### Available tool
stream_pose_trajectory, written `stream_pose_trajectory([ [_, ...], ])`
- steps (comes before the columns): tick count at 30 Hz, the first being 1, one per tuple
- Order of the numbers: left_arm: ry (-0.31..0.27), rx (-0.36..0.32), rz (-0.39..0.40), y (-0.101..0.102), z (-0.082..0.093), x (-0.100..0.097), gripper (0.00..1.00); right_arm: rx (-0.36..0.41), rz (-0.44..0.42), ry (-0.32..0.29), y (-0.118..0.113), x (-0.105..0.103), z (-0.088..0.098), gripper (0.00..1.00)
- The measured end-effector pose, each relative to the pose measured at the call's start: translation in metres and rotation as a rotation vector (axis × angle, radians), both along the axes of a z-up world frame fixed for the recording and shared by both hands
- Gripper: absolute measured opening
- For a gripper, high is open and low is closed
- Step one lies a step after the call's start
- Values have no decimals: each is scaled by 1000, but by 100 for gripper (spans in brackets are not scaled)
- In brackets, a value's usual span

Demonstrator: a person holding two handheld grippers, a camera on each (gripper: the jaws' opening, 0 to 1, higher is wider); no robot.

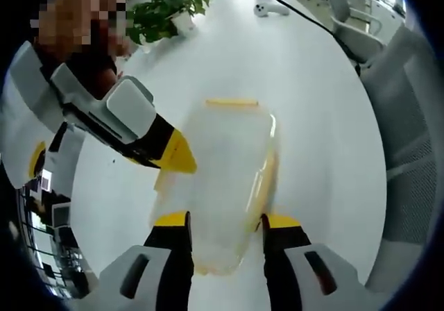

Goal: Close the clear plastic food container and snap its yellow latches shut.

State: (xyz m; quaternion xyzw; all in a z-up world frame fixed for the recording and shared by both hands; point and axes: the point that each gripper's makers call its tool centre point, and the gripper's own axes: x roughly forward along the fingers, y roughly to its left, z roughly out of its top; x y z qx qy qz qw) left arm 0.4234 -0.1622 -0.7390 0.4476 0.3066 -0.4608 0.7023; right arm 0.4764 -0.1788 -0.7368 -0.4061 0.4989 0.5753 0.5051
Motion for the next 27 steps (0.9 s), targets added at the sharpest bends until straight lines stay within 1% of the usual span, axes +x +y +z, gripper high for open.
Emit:
stream_pose_trajectory([
  [2, -2, -9, 5, 0, 0, 1, 36, -3, -7, -4, -1, 0, 0, 25],
  [4, -6, -7, -3, -1, 0, 1, 37, -2, -2, -14, -1, 1, 1, 25],
  [10, -9, -6, -8, -2, 1, 2, 38, 10, -25, -25, -3, 3, 1, 25],
  [13, 9, -25, 26, -4, 2, 3, 39, -3, -26, -30, -6, 3, 2, 26],
  [15, 16, -24, 31, -5, 3, 3, 39, -3, -24, -34, -9, 2, 2, 28],
  [18, 28, -11, 20, -5, 1, 1, 42, 8, -32, -43, -10, 2, 6, 31],
  [21, 45, -17, 28, -5, 0, 0, 49, 32, -47, -53, -10, 5, 11, 32],
  [24, 62, -16, 32, -2, 1, 1, 50, 36, -41, -61, -12, 4, 13, 33],
  [27, 74, -22, 34, -1, 5, 4, 53, 38, -46, -62, -16, 2, 13, 34],
])
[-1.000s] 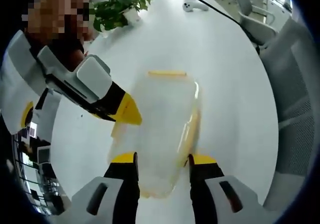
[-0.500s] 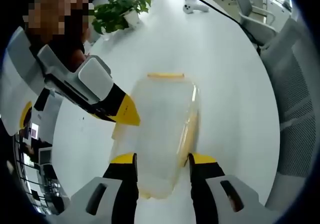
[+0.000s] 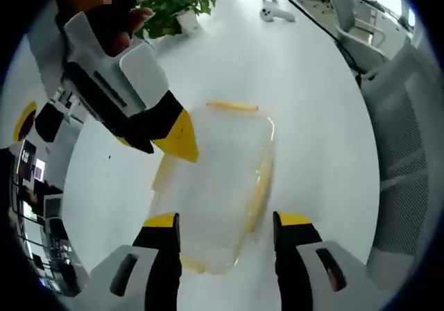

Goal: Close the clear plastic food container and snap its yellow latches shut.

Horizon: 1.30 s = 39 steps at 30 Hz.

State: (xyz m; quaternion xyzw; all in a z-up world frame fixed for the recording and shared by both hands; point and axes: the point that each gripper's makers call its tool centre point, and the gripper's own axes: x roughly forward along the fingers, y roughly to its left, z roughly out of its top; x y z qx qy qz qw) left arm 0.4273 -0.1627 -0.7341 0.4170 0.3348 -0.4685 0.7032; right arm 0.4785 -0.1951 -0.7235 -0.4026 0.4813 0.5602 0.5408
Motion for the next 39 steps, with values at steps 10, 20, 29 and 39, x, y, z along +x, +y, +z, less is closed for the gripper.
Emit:
stream_pose_trajectory([
  [10, 13, 17, -15, 11, 4, 8, 59, 2, -8, -3, -12, -8, -3, 39],
  [20, 66, 56, -32, 18, -2, 11, 63, 12, -4, -21, -19, -17, 0, 45],
  [29, 75, 78, -54, 21, -6, 19, 74, 29, -4, -39, -24, -28, -2, 51],
  [39, 86, 86, -87, 22, -12, 25, 79, 67, -8, -91, -20, -36, 0, 61],
])
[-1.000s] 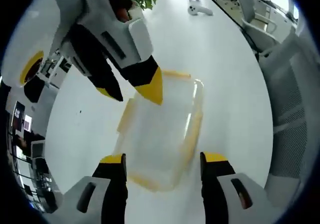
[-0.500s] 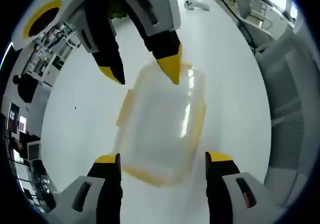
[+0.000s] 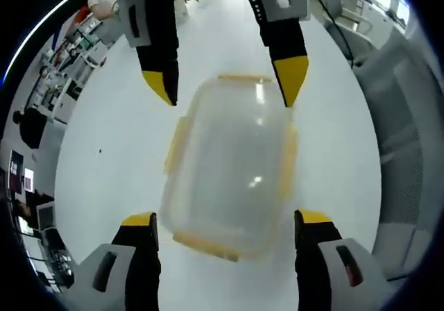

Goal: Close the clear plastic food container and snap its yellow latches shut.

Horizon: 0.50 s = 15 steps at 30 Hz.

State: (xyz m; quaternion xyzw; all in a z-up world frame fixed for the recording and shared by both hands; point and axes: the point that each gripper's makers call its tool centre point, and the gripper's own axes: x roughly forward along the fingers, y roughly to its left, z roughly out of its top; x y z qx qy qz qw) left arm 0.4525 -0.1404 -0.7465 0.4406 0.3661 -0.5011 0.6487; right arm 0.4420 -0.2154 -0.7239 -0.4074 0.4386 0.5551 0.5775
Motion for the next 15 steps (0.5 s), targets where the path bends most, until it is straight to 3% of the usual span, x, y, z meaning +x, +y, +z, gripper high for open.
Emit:
stream_pose_trajectory([
  [15, 16, 17, -45, -2, -7, 3, 84, 12, -18, -62, -4, -3, -7, 71],
])
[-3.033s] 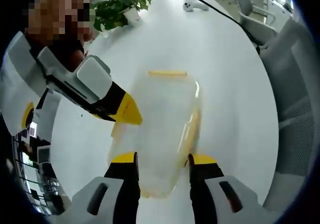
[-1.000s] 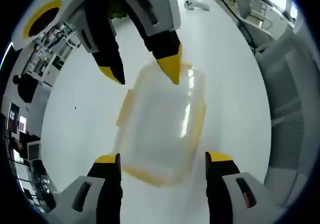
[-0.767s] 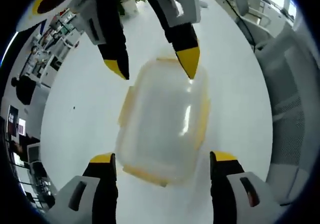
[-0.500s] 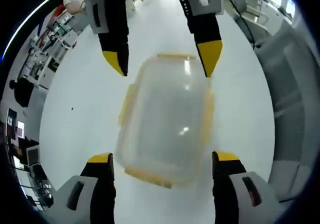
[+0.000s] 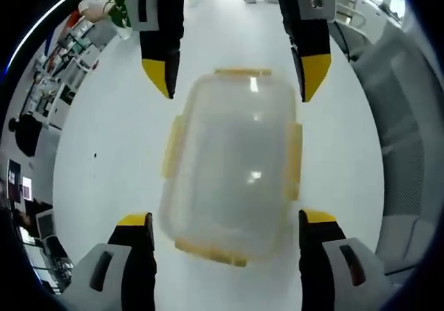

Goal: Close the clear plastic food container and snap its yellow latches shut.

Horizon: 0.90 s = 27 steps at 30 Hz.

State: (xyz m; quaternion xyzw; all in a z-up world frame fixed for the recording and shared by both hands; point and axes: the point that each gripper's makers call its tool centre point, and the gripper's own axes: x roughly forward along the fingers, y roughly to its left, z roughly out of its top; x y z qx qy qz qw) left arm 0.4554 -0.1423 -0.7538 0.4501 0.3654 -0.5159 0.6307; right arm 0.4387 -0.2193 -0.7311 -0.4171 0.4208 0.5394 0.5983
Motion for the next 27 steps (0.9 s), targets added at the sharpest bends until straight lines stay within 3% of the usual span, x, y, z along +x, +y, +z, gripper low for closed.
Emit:
stream_pose_trajectory([
  [10, 13, 27, -52, 0, -8, -1, 84, -10, -22, -46, -8, -4, -17, 74],
  [20, -6, 56, -59, 2, -11, 1, 81, -22, -27, -66, -11, -2, -19, 68],
  [27, 9, 38, -10, 2, -9, -5, 77, -35, 30, -59, -13, -4, -20, 68],
])
